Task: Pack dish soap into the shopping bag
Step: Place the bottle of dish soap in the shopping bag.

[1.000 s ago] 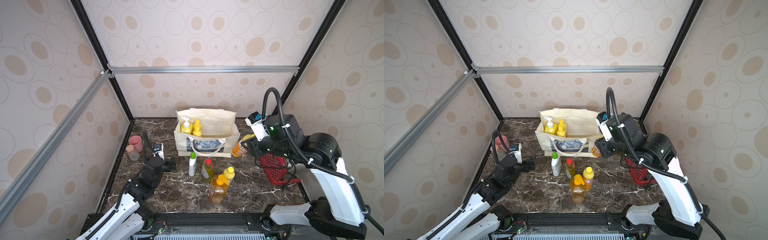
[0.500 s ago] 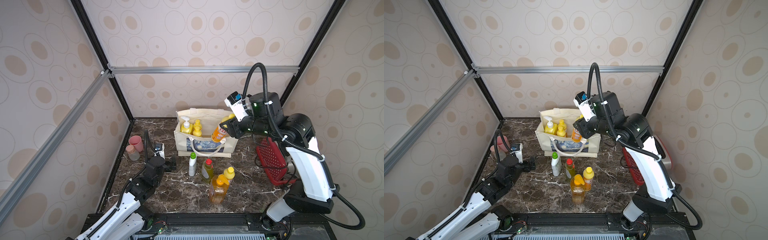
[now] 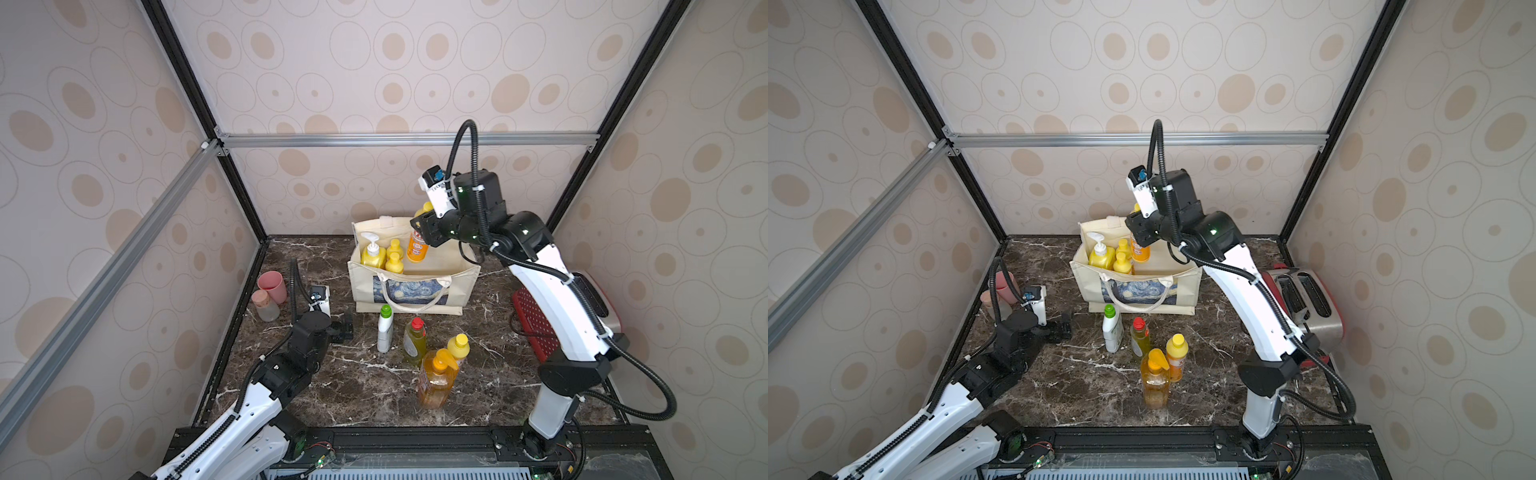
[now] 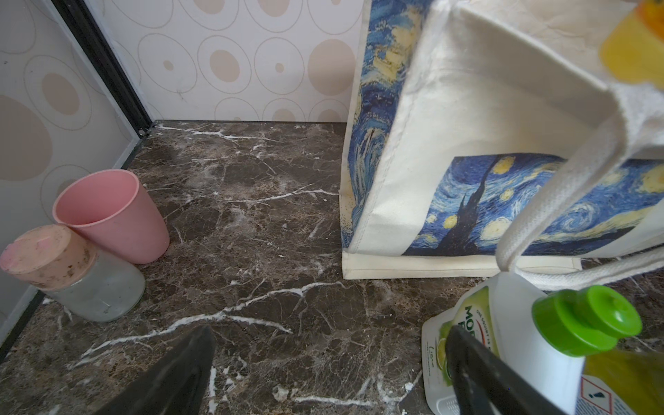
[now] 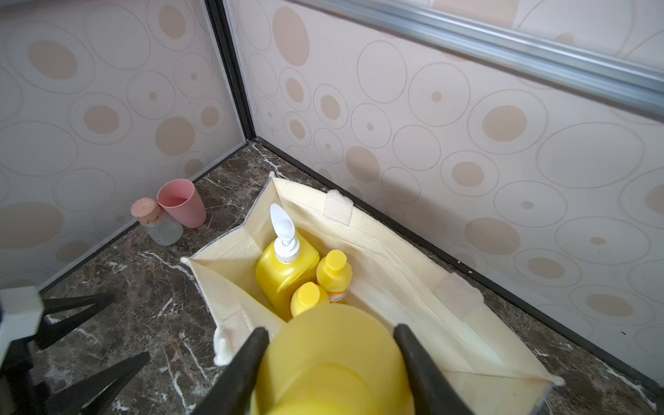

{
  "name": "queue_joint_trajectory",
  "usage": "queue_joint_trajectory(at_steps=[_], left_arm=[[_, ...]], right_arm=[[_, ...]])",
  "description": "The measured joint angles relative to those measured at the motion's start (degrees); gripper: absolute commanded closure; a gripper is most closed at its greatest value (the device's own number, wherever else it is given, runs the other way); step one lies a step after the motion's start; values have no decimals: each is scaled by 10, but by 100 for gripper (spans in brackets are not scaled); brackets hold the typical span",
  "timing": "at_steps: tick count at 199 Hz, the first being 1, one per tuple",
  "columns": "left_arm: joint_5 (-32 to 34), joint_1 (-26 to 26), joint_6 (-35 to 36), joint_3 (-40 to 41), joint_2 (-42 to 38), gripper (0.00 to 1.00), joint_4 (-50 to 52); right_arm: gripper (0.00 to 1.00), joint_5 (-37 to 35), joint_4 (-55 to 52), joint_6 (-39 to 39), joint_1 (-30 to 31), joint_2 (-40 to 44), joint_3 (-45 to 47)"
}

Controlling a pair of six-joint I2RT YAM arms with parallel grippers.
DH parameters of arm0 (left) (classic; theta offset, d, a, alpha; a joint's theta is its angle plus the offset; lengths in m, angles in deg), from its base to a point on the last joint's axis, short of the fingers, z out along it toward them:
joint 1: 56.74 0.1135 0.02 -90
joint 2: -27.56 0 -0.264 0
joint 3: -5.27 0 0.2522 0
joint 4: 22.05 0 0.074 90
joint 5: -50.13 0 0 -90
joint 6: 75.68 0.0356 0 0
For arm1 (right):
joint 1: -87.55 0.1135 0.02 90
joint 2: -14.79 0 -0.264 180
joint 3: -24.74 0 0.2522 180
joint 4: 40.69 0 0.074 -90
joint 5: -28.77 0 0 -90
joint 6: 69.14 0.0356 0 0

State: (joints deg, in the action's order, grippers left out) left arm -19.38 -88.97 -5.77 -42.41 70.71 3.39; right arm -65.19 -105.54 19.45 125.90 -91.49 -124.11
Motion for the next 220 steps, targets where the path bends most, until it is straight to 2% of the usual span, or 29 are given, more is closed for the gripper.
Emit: queue_joint_trajectory(at_steps=[59, 153, 220], left_arm=[[-3, 0, 0, -3, 8, 1, 0], [-11, 1, 0, -20, 38, 1, 4], [-11, 1, 0, -20, 38, 1, 4]], right_arm=[[70, -12, 26, -2, -28, -94, 0], [70, 8, 122, 39, -78, -100, 97], [70, 34, 173, 66, -78, -121, 120]])
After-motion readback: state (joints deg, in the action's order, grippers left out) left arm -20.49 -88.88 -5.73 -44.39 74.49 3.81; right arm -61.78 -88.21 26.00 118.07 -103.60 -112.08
